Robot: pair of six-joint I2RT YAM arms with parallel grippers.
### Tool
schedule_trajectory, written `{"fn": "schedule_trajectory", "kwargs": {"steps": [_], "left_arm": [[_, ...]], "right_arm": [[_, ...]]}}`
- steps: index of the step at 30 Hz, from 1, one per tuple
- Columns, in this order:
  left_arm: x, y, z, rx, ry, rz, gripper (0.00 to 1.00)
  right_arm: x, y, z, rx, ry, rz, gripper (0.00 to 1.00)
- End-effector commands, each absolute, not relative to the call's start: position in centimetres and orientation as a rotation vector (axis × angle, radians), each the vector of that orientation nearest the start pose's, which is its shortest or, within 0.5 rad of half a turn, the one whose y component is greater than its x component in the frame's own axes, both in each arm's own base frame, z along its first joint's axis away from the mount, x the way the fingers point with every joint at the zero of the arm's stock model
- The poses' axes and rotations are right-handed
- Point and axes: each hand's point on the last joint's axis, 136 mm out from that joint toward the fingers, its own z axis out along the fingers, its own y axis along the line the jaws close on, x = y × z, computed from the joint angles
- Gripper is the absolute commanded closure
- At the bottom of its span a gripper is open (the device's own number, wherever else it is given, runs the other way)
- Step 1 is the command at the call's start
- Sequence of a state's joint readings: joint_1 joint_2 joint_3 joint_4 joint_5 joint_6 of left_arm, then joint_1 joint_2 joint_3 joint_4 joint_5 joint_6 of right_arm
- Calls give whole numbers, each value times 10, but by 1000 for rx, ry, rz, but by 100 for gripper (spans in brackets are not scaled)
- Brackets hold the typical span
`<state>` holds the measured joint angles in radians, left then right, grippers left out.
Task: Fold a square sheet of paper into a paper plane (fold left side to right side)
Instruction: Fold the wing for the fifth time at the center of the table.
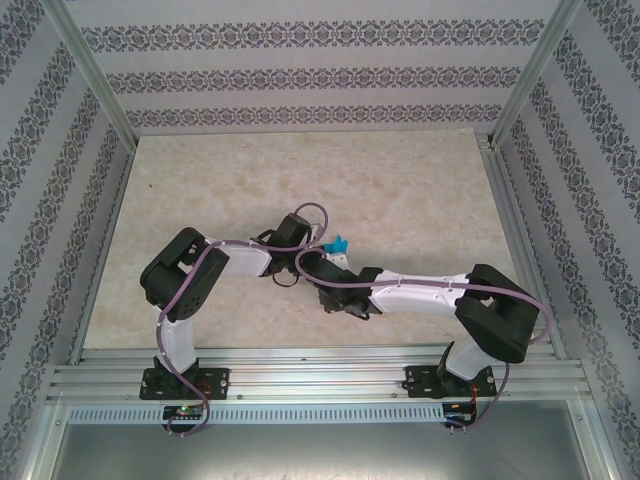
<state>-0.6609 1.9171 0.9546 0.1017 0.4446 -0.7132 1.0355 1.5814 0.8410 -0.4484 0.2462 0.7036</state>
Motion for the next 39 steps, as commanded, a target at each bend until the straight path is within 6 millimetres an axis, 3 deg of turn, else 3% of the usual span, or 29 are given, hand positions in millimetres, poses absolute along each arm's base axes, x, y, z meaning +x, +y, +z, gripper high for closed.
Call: {"fn": "schedule_trajectory", "kwargs": {"steps": [1,9,19,29,39], "left_arm": [[310,-329,9,135,2689,-1071,93],[311,-329,7,125,2695,-1063,93],[312,-329,4,121,2702,-1060,94],[311,-329,4,128,2703,-1061,94],[310,-330,4,133,2705,-1061,95]], "right_arm": [[209,268,39,-417,2654,124,79],[201,262,31,-489,2666,-17,90],[191,255,24,-584,2648,-200,91],[191,266,33,-581,2628,-121,80],[186,263,23,-593,2661,-154,82]]}}
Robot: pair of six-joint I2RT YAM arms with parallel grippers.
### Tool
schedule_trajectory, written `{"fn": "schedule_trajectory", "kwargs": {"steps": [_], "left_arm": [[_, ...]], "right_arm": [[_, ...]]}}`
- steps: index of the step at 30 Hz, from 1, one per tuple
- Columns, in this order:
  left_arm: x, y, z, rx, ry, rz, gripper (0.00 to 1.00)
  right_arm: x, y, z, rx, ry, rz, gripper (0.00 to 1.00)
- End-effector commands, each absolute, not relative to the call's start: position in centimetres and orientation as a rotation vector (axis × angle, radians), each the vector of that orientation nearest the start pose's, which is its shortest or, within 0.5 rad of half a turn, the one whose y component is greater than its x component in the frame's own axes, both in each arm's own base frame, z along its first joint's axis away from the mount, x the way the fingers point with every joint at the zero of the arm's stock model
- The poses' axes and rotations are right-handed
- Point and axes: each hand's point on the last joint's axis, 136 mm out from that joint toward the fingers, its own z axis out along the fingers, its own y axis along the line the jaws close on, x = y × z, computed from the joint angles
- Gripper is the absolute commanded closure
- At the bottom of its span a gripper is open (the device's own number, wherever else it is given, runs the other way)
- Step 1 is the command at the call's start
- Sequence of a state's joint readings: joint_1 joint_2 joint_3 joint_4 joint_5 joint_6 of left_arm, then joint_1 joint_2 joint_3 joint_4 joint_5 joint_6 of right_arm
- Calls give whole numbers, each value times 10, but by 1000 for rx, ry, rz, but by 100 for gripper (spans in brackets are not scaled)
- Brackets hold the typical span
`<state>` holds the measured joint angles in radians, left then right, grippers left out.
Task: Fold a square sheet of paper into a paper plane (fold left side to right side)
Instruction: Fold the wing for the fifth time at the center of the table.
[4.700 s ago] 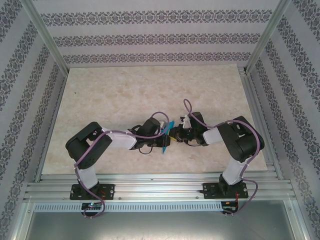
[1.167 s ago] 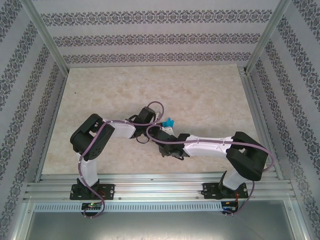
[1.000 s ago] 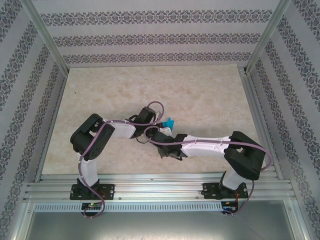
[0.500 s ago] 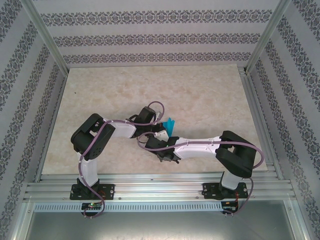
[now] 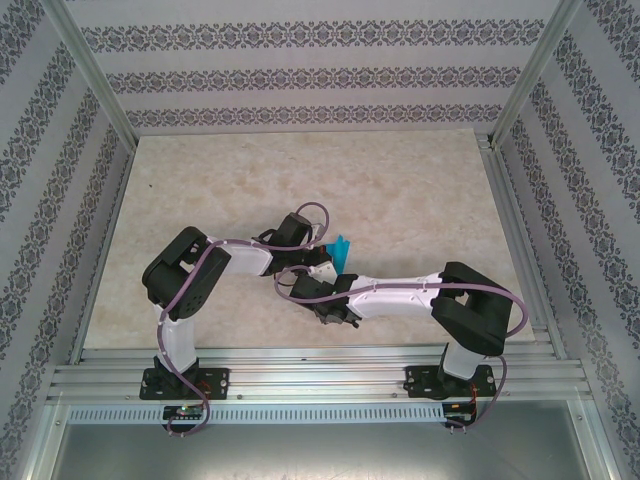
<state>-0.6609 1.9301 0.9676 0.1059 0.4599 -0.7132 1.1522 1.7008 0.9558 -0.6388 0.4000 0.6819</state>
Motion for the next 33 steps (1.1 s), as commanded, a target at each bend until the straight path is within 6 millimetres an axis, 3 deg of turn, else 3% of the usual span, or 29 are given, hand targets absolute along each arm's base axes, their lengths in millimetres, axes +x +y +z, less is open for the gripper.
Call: {"fn": "schedule_trajectory", "kwargs": {"steps": [1,15,21,28,33], "left_arm": [[311,-329,5,131,2705,-1062,95],[310,-328,3,134,2708,-1052,95],[311,-329,3,135,2708,-1052,95],[311,-330,5,143,2704,-1059,95],[311,-330,9,147,2695,-1061,95]], "right_arm": [[185,261,22,-592,2667,-154,82],[167,253,6,-610,2723,-183,86],[166,251,15,-596,2704,-135,85],[162,275,48,-631,2619,326,53],[185,268,70,-404,2555,739,51]]}}
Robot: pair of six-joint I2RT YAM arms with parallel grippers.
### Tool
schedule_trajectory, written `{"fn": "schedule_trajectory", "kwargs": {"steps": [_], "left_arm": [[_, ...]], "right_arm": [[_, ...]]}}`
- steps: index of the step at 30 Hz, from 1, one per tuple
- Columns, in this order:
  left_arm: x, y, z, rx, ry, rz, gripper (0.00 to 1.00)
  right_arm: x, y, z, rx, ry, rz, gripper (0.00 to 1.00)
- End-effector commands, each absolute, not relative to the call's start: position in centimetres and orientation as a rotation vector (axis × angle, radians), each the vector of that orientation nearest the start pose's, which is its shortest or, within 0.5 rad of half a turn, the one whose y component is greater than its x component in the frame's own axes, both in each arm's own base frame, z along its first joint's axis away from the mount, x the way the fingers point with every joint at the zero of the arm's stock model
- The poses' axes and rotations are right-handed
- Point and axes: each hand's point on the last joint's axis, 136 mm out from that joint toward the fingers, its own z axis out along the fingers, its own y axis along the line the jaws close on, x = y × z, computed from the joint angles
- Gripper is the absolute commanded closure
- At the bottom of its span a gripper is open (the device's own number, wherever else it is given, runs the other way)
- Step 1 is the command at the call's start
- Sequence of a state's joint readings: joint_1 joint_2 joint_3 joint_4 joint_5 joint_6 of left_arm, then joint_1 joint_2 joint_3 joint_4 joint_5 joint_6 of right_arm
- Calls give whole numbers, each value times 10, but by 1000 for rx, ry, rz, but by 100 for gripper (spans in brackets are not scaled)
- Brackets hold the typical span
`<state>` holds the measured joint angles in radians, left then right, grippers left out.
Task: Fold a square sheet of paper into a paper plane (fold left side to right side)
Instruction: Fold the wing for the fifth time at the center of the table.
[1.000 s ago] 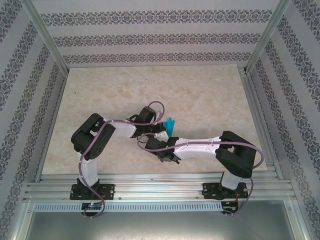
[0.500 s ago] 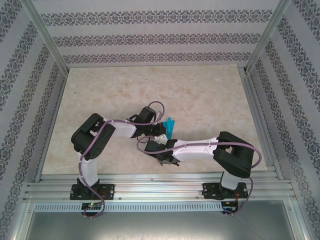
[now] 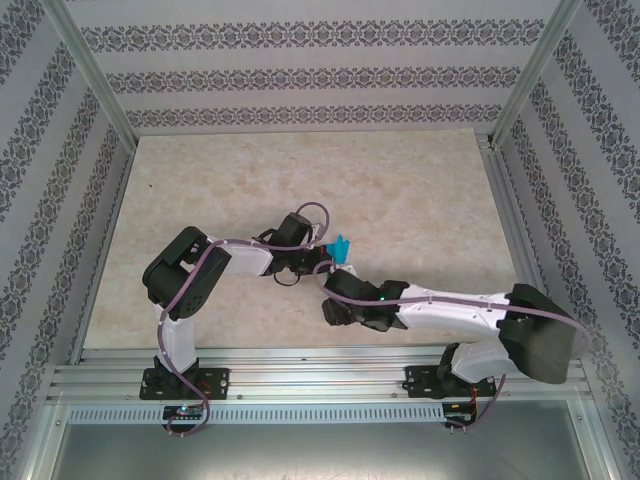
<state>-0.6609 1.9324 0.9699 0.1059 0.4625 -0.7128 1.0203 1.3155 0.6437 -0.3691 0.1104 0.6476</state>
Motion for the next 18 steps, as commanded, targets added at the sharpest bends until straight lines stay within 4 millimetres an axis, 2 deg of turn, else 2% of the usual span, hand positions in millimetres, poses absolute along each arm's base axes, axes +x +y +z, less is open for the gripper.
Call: {"fn": "schedule_trajectory", "kwargs": {"steps": [1,5,9,13,18], "left_arm": [[310,-329,8,148,2698,-1060,95],[310,-330,8,155,2697,-1063,95],[310,-330,7,157,2701,-1056,96],[310,-328,5,154,2707,-1050,96],[310,-328,4,150,2709,-1047,97]], "right_arm": [[193,266,76,-342,2524,818,52],[218,264,90,-188,2422,1070,63],[233,273,98,-126,2360,1226,72],[242,280,93,-103,2374,1240,74],[244,279,70,-77,2439,1199,76]]}}
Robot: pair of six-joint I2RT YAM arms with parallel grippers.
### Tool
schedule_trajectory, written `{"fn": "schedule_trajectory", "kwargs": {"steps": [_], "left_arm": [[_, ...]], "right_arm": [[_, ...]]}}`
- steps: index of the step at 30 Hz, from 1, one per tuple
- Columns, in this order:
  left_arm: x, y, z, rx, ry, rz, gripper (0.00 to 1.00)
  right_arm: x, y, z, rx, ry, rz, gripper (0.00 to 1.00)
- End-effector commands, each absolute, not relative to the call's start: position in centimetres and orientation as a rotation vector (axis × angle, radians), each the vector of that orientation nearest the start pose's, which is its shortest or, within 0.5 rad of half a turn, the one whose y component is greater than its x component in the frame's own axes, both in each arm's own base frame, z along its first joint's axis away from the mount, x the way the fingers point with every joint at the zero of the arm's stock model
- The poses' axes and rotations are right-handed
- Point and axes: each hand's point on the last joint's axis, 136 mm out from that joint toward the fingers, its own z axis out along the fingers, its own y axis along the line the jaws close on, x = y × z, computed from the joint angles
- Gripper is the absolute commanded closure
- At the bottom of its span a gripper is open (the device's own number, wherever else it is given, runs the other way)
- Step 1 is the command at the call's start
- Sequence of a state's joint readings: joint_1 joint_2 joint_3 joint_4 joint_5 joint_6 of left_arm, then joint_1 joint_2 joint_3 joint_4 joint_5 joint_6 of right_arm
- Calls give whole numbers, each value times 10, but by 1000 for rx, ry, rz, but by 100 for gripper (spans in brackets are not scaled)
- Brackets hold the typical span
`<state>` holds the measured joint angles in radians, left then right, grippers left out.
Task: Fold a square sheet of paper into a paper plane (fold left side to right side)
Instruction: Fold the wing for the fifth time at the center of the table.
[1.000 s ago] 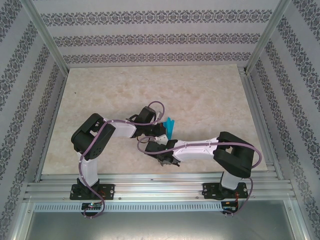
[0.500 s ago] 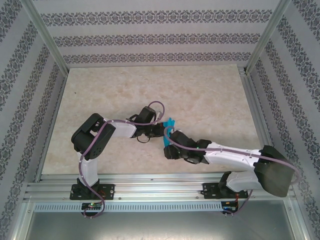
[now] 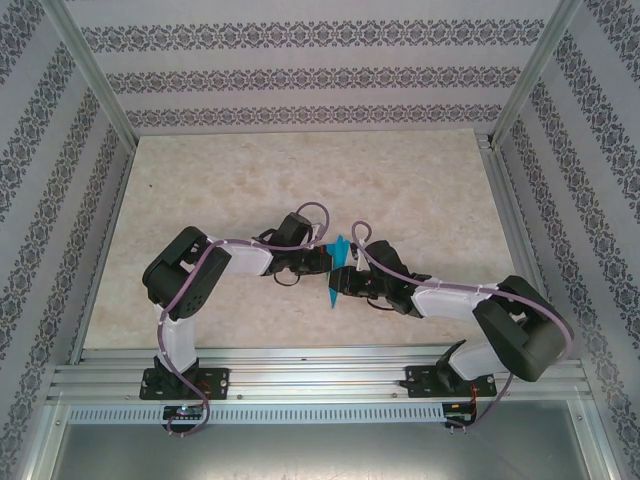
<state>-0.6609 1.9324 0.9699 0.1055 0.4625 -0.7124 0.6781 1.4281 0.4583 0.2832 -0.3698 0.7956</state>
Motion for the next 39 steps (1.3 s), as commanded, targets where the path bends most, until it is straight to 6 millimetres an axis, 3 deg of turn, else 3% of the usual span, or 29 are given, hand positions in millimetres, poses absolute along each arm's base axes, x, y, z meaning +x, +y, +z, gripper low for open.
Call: {"fn": "schedule_trajectory", "kwargs": {"steps": [1,13,39], "left_arm": [[310,-328,5,151,2708,-1046,98],[312,-325,1,139,2718,-1009,99],[317,-323,-6,134,2736,-959,100]], "right_arm": [[243,279,67,-73,2444,1203,76],[237,281,42,-48,2500,1213,78],[228,279,20,-28,2579,1157,77]]}}
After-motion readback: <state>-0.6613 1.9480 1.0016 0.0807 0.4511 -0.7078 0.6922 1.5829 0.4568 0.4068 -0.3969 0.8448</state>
